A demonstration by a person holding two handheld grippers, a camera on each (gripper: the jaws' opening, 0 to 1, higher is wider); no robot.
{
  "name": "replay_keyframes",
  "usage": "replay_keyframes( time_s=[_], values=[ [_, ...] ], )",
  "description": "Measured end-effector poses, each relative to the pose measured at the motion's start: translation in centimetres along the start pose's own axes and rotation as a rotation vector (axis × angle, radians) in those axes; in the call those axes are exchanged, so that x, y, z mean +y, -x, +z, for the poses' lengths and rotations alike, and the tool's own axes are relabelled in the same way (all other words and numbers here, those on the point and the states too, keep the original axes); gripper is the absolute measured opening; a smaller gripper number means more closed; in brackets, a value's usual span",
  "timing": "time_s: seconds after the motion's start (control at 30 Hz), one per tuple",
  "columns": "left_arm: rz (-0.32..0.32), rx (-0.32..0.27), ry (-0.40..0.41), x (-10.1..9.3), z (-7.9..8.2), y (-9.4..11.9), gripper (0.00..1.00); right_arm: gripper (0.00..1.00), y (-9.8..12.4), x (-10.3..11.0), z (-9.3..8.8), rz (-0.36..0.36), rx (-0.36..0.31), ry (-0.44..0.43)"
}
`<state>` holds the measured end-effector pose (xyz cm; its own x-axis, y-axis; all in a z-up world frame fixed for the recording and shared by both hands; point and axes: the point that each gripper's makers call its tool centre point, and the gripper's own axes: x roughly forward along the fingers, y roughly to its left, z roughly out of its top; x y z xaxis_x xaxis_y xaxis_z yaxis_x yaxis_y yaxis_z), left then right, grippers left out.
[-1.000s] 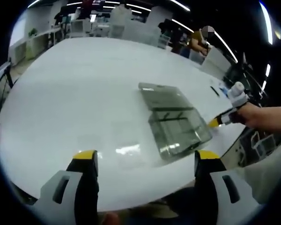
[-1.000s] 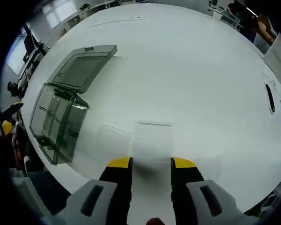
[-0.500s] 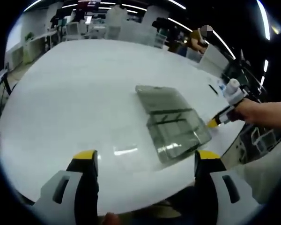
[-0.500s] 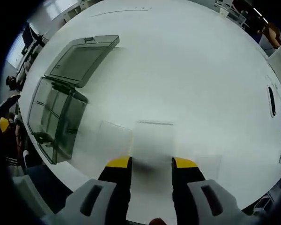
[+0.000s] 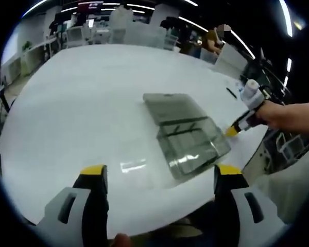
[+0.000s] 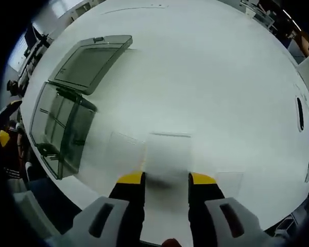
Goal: Insert the divider into the dual guide fixture by aligning both edges with the guide slots and pushing it downward to the bottom, including one-sided entry, uneven engagement, binding, and posture correction.
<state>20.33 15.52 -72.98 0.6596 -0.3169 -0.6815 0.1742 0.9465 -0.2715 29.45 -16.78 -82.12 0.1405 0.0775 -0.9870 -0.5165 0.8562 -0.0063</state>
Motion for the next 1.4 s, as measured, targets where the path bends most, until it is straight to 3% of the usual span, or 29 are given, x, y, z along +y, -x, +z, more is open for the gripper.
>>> replay_keyframes(
  time_s=[0.93, 1.4],
  values=[
    [-0.002, -0.007, -0.027, -0.31, 0.07, 0.29, 0.82, 0.26, 0.34, -0.22, 0.17, 0.005, -0.009, 0.072],
    [-0.005, -0.004, -0.035, -0.39, 0.38, 0.18, 0.82, 0.26, 0.4, -0.41, 0.0, 0.009, -0.013, 0.066]
  ],
)
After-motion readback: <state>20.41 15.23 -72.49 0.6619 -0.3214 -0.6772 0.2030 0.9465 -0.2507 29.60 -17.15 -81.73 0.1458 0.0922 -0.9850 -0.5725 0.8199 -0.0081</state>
